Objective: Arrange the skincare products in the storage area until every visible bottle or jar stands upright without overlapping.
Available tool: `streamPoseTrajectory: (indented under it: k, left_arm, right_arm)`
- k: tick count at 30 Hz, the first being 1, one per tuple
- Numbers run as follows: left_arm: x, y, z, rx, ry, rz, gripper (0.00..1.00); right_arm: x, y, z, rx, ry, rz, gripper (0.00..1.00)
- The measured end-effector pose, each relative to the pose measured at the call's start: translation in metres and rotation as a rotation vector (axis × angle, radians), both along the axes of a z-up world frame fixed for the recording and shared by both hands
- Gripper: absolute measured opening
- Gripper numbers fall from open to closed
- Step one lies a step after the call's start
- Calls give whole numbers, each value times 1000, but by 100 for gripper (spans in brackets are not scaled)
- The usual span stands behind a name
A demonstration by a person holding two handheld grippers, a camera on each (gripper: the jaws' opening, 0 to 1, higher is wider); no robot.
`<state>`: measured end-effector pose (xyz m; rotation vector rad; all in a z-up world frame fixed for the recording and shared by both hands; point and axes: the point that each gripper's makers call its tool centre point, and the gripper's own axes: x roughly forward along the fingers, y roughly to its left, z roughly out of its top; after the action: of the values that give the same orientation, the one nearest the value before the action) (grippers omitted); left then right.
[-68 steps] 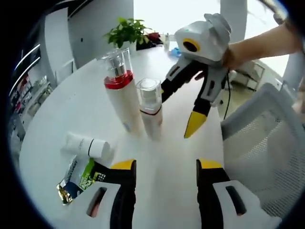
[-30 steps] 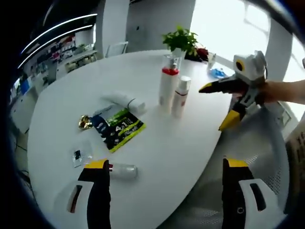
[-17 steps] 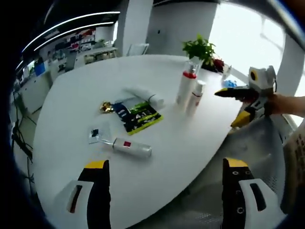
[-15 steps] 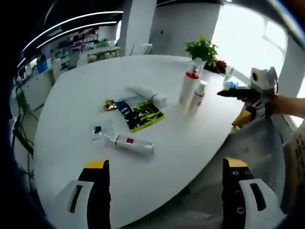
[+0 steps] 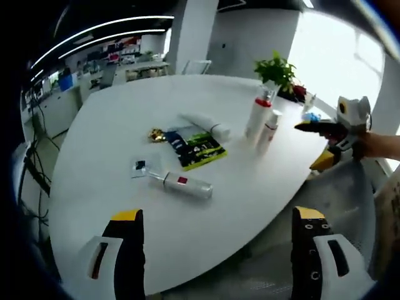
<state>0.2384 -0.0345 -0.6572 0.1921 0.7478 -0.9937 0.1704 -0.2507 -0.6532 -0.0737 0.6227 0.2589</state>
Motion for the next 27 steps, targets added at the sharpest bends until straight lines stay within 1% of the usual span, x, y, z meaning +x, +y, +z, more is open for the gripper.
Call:
streamPoseTrajectory:
  k: [8, 11, 17, 22, 24, 27]
  left_arm:
    - [-1, -1, -1, 9, 6, -6, 97]
    - [0, -1, 0, 8, 13, 7, 97]
    - [8, -3, 3, -6, 49, 49, 97]
    - [18, -15, 7, -17, 83, 75, 97]
    - [21, -21, 8, -11, 86, 71, 97]
    - [28, -37, 13, -12, 80, 51, 97]
  right_arm:
    - [0, -3, -1, 0, 2, -11, 98]
    - [-1, -2, -1, -2, 6, -6, 98]
    - [-1, -3, -1, 0, 6, -11, 97]
    - [-2, -4, 0, 5, -1, -18, 97]
    - [-2, -4, 0, 8, -3, -19, 97]
    - [-2, -5, 1, 9, -7, -22, 96]
